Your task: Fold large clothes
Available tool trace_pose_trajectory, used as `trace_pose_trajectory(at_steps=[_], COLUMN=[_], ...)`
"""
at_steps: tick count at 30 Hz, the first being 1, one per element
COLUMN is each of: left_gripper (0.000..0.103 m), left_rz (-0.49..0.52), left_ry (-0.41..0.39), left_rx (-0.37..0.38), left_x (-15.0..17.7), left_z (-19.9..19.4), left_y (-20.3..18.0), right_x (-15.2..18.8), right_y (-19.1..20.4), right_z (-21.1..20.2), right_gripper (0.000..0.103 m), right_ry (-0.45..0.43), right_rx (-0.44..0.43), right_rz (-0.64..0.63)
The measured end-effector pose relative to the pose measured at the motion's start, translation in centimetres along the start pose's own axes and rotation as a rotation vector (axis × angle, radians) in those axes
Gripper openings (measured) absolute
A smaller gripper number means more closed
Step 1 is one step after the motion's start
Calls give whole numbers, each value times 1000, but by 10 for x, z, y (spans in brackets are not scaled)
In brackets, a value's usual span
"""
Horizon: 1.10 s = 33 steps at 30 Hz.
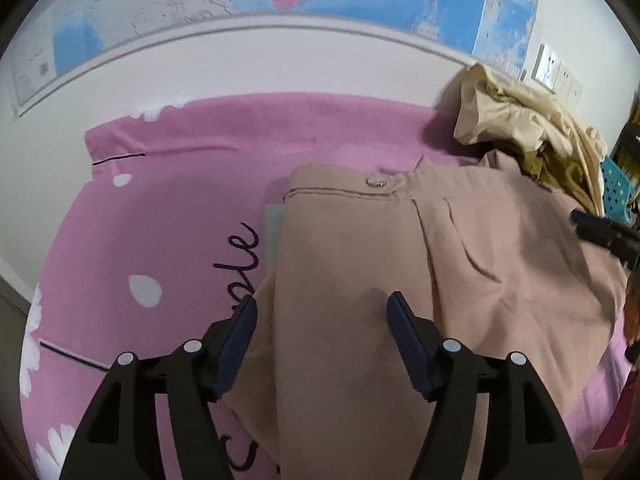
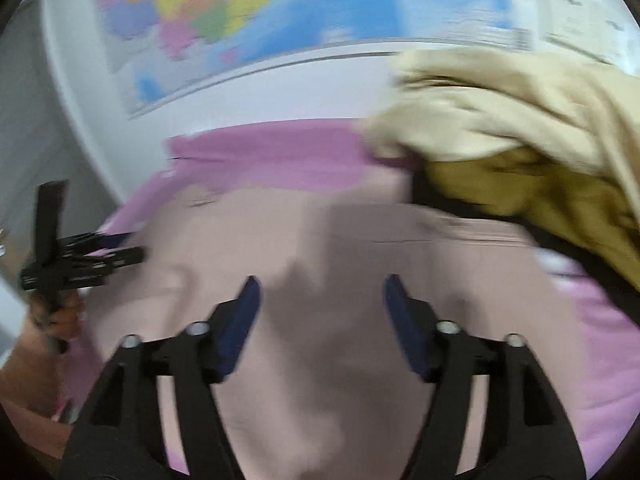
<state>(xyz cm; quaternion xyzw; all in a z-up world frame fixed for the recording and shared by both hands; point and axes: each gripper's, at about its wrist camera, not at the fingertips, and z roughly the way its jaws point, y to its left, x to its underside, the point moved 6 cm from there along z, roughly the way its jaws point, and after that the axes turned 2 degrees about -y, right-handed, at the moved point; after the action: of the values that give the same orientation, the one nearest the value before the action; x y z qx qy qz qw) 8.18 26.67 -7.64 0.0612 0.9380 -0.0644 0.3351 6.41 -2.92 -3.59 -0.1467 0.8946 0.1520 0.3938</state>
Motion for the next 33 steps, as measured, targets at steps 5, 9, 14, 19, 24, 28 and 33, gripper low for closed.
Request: trace_pose_trajectory(at_steps=[5,9,14,19,24,28,33], left_gripper=[34,16,5,5,16,26,34], left_rz=[-7,7,-26,-96,-74,-70,-50], left_ry=[80,80,18,-10,40,13,-28], left_rx=[22,-12,-32,-32,-92,-99,-124], left_x=[1,-4,-28,-48,-38,-38,-29], left_z=[23,24,14,15,36,29,6], left_y=[-4,-10,-7,5,10,14,16], right_x=[9,10,-26,-27,-9,-12,8], right_y=[-31,-40,-43,-45,-60,-62,-87], right_z=[31,47,16,33,50,15,-44], right_gripper=[44,2,1,2,13,39,52], right_ry=[83,89,-76,-38,56,-12,-81], right_rx=[125,82,65,83,35,35,54], right_rz=[-15,37,64,58,122,119,174])
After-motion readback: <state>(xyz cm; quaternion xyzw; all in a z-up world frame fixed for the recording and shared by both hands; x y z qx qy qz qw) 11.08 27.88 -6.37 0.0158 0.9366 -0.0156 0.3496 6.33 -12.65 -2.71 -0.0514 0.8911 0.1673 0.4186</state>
